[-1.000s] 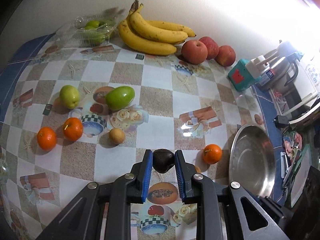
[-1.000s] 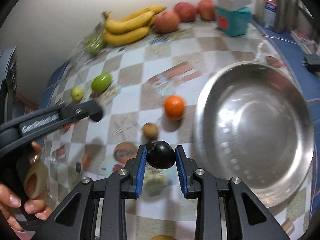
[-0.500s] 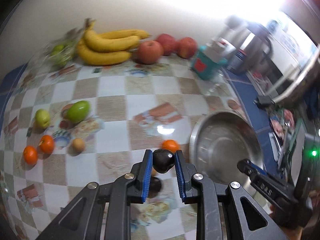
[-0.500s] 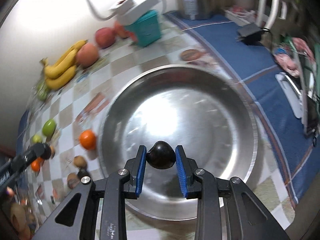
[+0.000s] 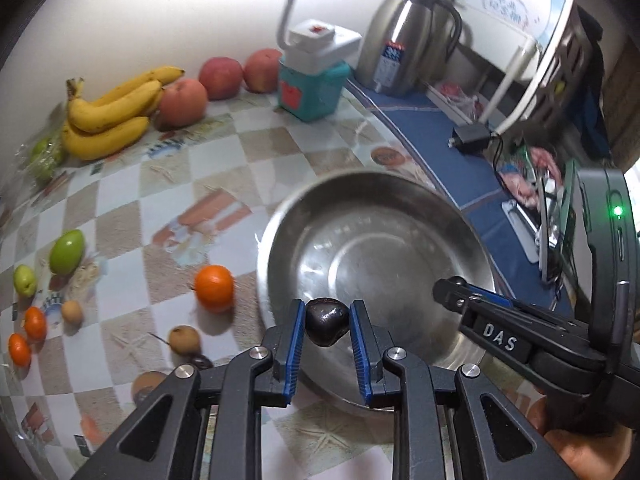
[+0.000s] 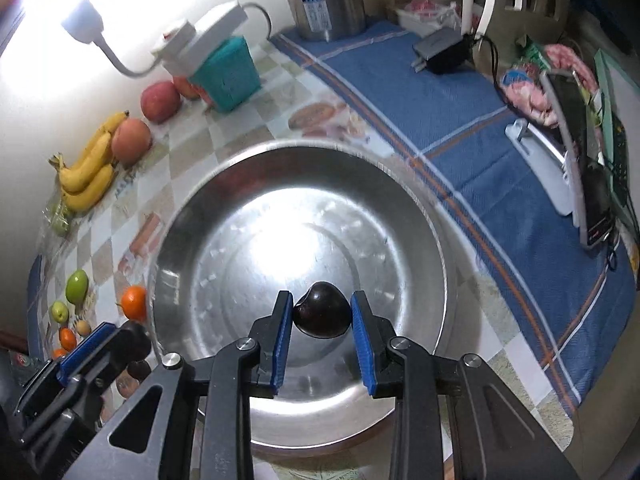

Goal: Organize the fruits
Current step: 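Carry both dark plums over the steel plate and open both grippers, then withdraw both open grippers from the steel plate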

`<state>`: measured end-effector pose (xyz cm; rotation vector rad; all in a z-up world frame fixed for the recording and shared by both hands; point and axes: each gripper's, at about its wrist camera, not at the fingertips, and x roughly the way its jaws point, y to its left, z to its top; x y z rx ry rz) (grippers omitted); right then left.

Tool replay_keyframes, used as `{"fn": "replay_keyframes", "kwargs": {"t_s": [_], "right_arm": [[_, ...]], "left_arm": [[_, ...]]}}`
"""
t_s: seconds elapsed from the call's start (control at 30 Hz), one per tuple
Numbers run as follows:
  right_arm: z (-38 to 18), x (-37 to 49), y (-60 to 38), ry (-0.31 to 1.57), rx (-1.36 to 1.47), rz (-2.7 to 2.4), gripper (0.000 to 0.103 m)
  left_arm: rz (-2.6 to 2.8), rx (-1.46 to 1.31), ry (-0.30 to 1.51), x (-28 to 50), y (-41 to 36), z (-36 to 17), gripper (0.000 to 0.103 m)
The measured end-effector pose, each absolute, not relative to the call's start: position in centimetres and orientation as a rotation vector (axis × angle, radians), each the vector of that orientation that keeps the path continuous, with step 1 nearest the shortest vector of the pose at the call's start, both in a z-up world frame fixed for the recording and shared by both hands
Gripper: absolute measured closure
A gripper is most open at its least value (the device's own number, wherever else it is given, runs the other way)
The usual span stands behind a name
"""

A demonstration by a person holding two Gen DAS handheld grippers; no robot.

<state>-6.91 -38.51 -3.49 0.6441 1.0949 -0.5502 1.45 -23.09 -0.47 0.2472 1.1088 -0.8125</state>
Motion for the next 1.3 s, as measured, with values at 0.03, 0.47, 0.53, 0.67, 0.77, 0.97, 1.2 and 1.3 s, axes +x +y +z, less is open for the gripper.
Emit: {"fn": "replay_keyframes", "kwargs": {"t_s": [0.03, 0.47, 0.53, 0.67, 0.77, 0.97, 1.2, 1.3], "right_arm": [[-3.9, -6.9, -38.5, 1.107, 0.648, -0.549, 0.072], [-5.9, -7.2, -38.6, 1.186, 0.658, -0.559, 0.072], [-6.0, -7.2, -38.7, 1.189, 0.657, -0.562, 0.072], [-6.0, -7.2, -38.7, 1.192, 0.654, -0.561, 0.072], [-6.0, -7.2, -38.7, 1.192, 0.653, -0.561, 0.072], [-5.6, -7.2, -38.7, 1.173, 0.646, -0.563, 0.060], [-4.6, -7.1, -38.5, 1.140, 0.624, -0.555, 0.060], [-4.3, -7.0, -38.1, 1.134, 0.614, -0.548, 0.060]], "left_arm": [[-0.817, 0.255, 1.120, 1.2, -23.4, -1.0, 0.079], [-0.815, 0.293, 1.171, 0.5, -24.4, -3.8, 0.076], [-0.815, 0.283, 1.181, 0.5, -24.3, -3.9, 0.072], [-0.806, 0.277, 1.185, 0.8, -24.2, -3.8, 0.054], [-0.806, 0.264, 1.192, 0.9, -24.1, -3.7, 0.053], [-0.786, 0.231, 1.188, 1.6, -23.5, -2.8, 0.042], [-0.689, 0.187, 1.163, 3.4, -21.2, -1.0, 0.031], [-0.599, 0.177, 1.174, 4.7, -19.4, -0.8, 0.029]]}}
